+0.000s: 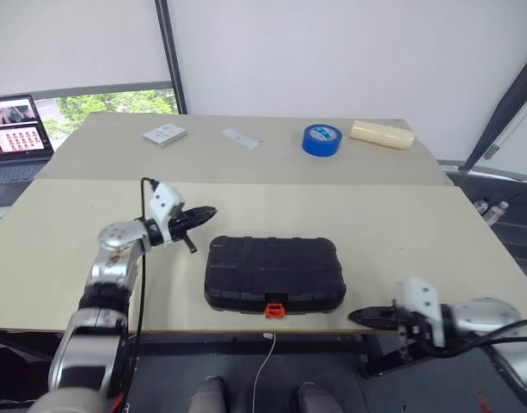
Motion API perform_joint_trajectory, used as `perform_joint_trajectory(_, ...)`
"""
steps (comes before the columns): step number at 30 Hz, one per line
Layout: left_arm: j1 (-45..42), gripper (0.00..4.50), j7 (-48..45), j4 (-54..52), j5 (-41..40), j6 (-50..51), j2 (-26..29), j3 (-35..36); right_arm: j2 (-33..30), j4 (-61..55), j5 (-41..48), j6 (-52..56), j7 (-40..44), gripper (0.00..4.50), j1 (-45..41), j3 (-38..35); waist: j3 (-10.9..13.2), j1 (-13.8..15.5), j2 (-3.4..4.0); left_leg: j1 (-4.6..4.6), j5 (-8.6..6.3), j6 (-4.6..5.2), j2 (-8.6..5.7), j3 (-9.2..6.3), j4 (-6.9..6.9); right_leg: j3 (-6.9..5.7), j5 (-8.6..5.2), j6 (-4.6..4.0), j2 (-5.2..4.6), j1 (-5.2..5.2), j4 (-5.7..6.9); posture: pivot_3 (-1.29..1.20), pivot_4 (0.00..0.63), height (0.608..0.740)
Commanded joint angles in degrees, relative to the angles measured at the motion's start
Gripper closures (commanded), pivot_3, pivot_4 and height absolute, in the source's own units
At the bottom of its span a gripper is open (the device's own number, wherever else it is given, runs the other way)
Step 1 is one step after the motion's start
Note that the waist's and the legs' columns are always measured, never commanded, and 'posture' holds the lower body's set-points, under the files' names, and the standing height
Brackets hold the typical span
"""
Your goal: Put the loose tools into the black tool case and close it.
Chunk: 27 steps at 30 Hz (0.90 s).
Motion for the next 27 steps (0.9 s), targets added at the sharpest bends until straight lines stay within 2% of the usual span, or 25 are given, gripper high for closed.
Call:
perform_joint_trajectory(1,-3.8,4.42,-7.2,7.4,4.0,-1.0,1.1,-3.7,2.0,-0.1,-3.7,2.4,-1.3,4.5,-5.1,1.6,0.0,0.0,0.0,-0.01,0.0,0.0,-0.03,0.0,0.0,0.0,0.11,0.22,-0.01,0.01,0.0,0.0,0.15,0.74)
perform_joint_trajectory(5,-3.8,4.42,-12.2,10.5,4.3,-0.5,0.9,-4.1,6.0,6.1,-9.0,-0.7,-3.3,4.5,-11.5,2.6,0.0,-0.4,-0.06,-0.08,-0.01,0.01,-0.03,0.0,-0.08,0.01,0.1,0.19,0.0,-0.08,0.0,0.0,0.15,0.74)
perform_joint_trajectory(8,-0.6,4.42,-16.3,7.7,3.4,0.6,1.4,-4.1,9.4,12.7,-11.5,-3.9,-5.4,4.5,-16.1,1.4,0.1,-0.6,-0.1,-0.3,0.0,0.02,-0.02,-0.02,-0.04,0.01,0.11,0.2,0.03,-0.35,0.08,0.0,0.15,0.74)
perform_joint_trajectory(12,6.3,4.42,-18.2,-1.7,-0.8,4.3,1.8,-1.7,13.3,24.2,-14.1,-11.2,-8.1,4.5,-22.2,-0.1,0.1,-0.9,-0.08,-0.41,0.0,0.02,-0.02,-0.02,-0.01,0.02,0.21,0.06,0.0,-0.42,0.11,0.0,0.15,0.74)
perform_joint_trajectory(17,14.4,4.42,-12.5,-14.2,-5.1,10.7,1.5,2.5,15.1,35.4,-15.5,-18.5,-8.9,4.5,-26.3,-1.8,0.1,-0.5,-0.06,-0.68,0.01,0.04,-0.03,0.0,-0.03,0.03,0.3,-0.09,-0.01,-0.71,0.18,0.0,0.15,0.74)
perform_joint_trajectory(21,17.9,4.42,-13.5,-21.6,-8.2,20.5,6.2,4.3,14.0,35.9,-13.8,-20.4,-7.3,4.5,-24.9,-4.1,0.1,-0.6,-0.06,-0.68,0.01,0.04,-0.03,0.0,-0.02,0.03,0.3,-0.09,0.0,-0.71,0.19,0.0,0.15,0.74)
perform_joint_trajectory(23,17.5,4.42,-15.0,-26.5,-11.7,25.6,8.6,5.5,12.5,31.7,-10.5,-18.2,-4.9,4.5,-21.2,-6.3,0.1,-0.5,-0.06,-0.67,0.01,0.04,-0.03,0.0,-0.04,0.03,0.3,-0.09,0.01,-0.74,0.21,0.0,0.15,0.74)
perform_joint_trajectory(26,16.2,4.42,-15.9,-33.6,-17.5,33.0,8.9,6.3,10.8,25.6,-7.4,-13.2,-2.8,4.5,-16.1,-8.1,0.1,0.2,-0.05,-0.7,0.01,0.03,-0.03,-0.02,-0.03,0.01,0.29,-0.07,-0.03,-0.7,0.2,0.0,0.15,0.74)
perform_joint_trajectory(27,14.7,4.42,-14.2,-37.0,-19.0,35.4,6.5,4.9,10.5,22.2,-6.2,-11.2,-2.8,4.5,-13.2,-8.5,0.1,0.4,-0.05,-0.69,0.01,0.03,-0.03,0.01,-0.02,0.02,0.29,-0.07,-0.04,-0.68,0.17,0.0,0.15,0.74)
